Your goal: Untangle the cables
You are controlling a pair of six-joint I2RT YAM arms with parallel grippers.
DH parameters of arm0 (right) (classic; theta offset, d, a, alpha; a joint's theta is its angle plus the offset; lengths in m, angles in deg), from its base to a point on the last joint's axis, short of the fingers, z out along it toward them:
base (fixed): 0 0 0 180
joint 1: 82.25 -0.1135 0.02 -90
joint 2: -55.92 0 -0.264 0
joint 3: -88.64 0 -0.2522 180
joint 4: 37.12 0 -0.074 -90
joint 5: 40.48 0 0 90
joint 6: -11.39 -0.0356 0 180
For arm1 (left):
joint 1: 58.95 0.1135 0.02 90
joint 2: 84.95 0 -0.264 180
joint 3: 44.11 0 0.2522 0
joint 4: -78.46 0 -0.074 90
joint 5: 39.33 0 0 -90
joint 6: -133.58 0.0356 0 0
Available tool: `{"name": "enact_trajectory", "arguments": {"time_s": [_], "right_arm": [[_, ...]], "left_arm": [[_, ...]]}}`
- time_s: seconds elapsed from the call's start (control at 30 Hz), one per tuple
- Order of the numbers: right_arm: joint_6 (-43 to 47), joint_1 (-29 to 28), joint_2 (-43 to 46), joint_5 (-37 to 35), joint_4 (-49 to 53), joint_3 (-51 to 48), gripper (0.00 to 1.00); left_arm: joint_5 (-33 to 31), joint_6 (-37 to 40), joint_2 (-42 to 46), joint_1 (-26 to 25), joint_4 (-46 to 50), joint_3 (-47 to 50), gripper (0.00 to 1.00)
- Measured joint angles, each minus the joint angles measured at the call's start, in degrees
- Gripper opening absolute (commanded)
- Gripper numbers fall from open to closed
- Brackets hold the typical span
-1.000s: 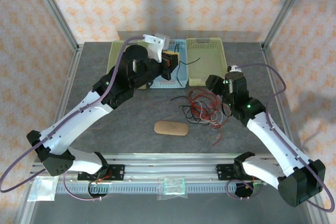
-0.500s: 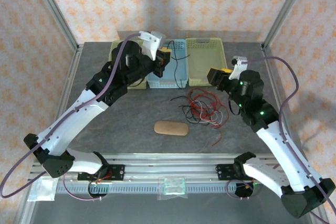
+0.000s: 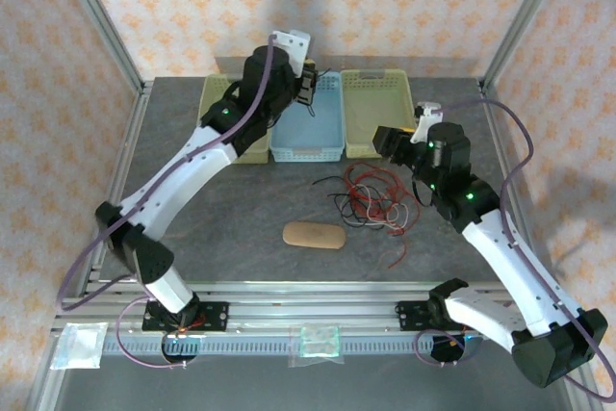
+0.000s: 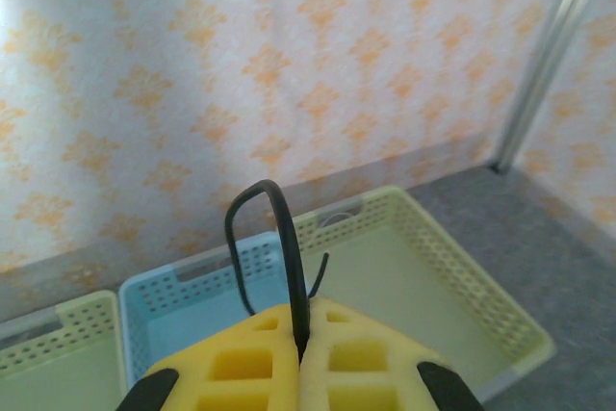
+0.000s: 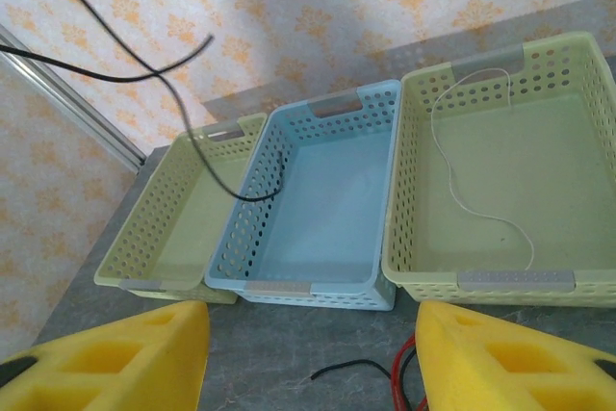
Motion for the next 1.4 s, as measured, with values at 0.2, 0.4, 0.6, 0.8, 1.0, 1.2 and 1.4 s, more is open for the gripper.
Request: {"name": "enact_trajectory", "arguments": {"time_s": [0.2, 0.4, 0.6, 0.8, 1.0, 1.2, 1.4], "right_arm": [[-2.36, 0.0, 0.37, -0.13, -1.31, -0.02, 0.6], [-3.65, 0.0, -0.22, 0.37, -2.51, -0.04, 0.61], [-4.55, 0.0, 0.07, 0.55, -3.43, -1.79, 0.64], [-4.61, 0.0, 0.57, 1.6, -3.13, -2.78, 0.67], [-5.51, 0.0, 3.67, 2.29, -3.41, -5.81, 0.67], [-6.51, 0.0, 4.22, 2.23, -3.45, -5.84, 0.67], [-7.87, 0.0, 4.22, 1.31, -3.41, -6.1, 0.72]], "left_arm": [[-2.43, -2.78, -8.28, 2.08, -1.22, -1.4, 0.0], [0.94, -5.68, -14.91, 5.62, -2.56, -3.63, 0.0], [5.62, -6.1, -21.4, 9.77, -2.71, -9.64, 0.0], [7.34, -3.43, -23.65, 10.32, -2.73, -11.17, 0.0], [6.99, -2.64, -26.38, 10.25, -2.45, -11.37, 0.0], [6.58, -1.81, -32.46, 10.25, 2.47, -13.84, 0.0], [7.54, -2.58, -34.82, 10.25, 6.62, -13.84, 0.29]]}}
